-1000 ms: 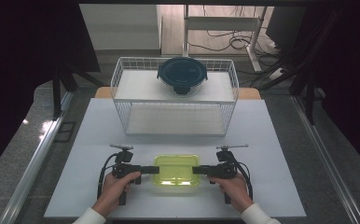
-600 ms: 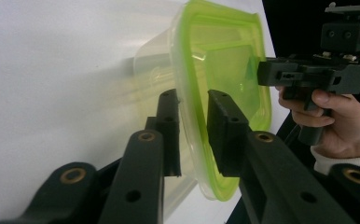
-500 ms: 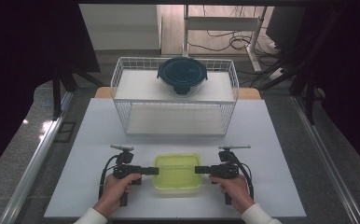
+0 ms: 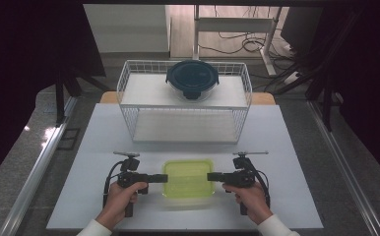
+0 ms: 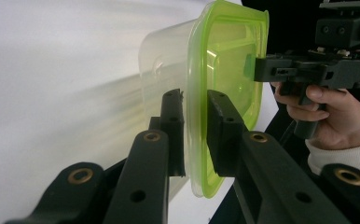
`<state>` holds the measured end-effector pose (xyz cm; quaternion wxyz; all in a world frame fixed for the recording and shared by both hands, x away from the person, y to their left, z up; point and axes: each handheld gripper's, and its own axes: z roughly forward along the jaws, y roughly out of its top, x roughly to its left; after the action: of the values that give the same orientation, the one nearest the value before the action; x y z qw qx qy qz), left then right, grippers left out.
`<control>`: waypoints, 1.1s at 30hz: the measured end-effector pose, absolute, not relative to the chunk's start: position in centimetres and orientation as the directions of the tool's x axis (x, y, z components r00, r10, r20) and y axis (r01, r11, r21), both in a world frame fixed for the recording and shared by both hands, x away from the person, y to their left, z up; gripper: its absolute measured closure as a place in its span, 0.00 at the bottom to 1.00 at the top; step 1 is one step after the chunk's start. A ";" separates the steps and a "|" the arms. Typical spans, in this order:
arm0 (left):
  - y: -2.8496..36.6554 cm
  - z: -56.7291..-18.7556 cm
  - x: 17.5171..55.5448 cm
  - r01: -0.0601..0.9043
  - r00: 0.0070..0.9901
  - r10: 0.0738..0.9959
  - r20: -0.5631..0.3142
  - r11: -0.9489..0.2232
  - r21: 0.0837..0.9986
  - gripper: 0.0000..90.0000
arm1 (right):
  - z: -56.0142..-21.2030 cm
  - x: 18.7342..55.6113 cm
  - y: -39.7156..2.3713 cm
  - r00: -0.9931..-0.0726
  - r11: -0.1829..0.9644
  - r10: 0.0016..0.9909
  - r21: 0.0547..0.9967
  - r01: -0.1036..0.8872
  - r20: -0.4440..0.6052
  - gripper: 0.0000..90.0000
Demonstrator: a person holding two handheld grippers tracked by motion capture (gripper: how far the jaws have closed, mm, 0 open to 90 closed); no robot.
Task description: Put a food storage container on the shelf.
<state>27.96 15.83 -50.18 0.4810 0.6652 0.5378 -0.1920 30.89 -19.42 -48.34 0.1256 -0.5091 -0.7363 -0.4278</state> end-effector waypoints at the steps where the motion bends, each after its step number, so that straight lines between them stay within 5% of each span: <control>1: 15.8 -49.9 28.0 0.897 0.354 0.527 -0.773 0.043 0.440 0.87 | -48.1 30.9 -19.5 -0.454 0.115 0.641 0.507 0.854 0.619 0.85; 33: 16.2 -40.0 30.0 0.782 0.500 0.533 -0.683 0.060 0.620 0.87 | -37.2 32.6 -19.0 -0.609 0.137 0.634 0.706 0.695 0.476 0.86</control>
<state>30.04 16.20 -39.97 0.5414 0.6758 0.4866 -0.1151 32.64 -19.05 -37.23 0.0311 -0.4412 -0.7533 -0.4867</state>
